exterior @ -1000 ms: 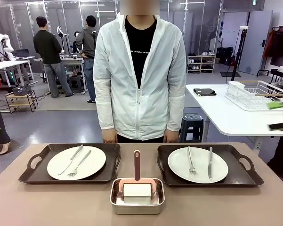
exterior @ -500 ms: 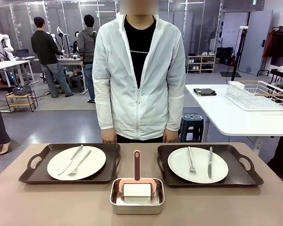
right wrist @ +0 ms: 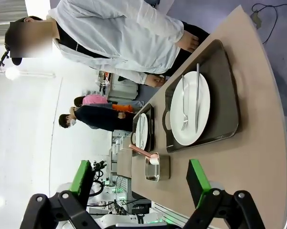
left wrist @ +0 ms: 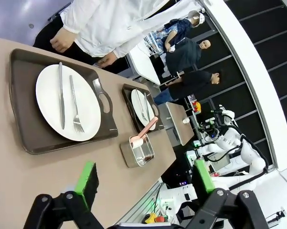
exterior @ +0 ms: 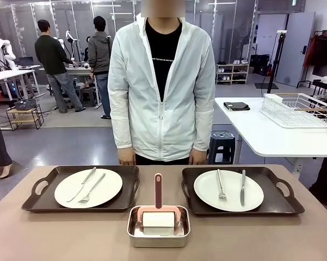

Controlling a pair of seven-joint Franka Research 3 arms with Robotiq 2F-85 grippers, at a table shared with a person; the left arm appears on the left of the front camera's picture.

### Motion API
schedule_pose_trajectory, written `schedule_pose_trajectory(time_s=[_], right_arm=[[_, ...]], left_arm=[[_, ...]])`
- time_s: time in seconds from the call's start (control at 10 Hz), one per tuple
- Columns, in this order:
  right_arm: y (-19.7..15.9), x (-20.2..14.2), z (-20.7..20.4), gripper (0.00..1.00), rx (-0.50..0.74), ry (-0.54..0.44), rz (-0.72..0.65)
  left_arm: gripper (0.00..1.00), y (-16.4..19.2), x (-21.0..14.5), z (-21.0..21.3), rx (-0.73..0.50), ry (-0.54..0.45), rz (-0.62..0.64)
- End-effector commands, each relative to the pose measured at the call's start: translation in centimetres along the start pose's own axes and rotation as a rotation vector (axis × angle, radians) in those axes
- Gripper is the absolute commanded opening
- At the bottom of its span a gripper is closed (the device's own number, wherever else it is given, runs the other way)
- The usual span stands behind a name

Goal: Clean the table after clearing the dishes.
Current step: When the left (or right) Handle tray is removed, use the left hand (or right hand) to clean the left (or right) side of the table with the Lint Roller.

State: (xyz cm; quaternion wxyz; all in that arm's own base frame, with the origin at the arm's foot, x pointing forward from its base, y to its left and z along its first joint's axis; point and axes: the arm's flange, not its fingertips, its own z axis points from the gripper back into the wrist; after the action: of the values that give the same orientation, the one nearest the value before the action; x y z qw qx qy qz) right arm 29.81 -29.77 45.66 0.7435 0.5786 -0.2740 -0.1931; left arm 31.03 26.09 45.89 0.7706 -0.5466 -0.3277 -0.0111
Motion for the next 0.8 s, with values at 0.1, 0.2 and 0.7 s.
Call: schedule_pose_trajectory(time_s=[0.1, 0.2, 0.7], right_arm=[[0.36, -0.20, 0.30, 1.00, 0.003, -0.002, 0.009], [0.36, -0.20, 0.30, 1.00, 0.003, -0.002, 0.009], [0.36, -0.20, 0.30, 1.00, 0.003, -0.002, 0.009]], left_arm=[[1.00, -0.03, 0.00, 0.16, -0.003, -0.004, -0.001], [1.00, -0.03, 0.00, 0.16, -0.003, -0.004, -0.001], [1.00, -0.03, 0.00, 0.16, -0.003, -0.004, -0.001]])
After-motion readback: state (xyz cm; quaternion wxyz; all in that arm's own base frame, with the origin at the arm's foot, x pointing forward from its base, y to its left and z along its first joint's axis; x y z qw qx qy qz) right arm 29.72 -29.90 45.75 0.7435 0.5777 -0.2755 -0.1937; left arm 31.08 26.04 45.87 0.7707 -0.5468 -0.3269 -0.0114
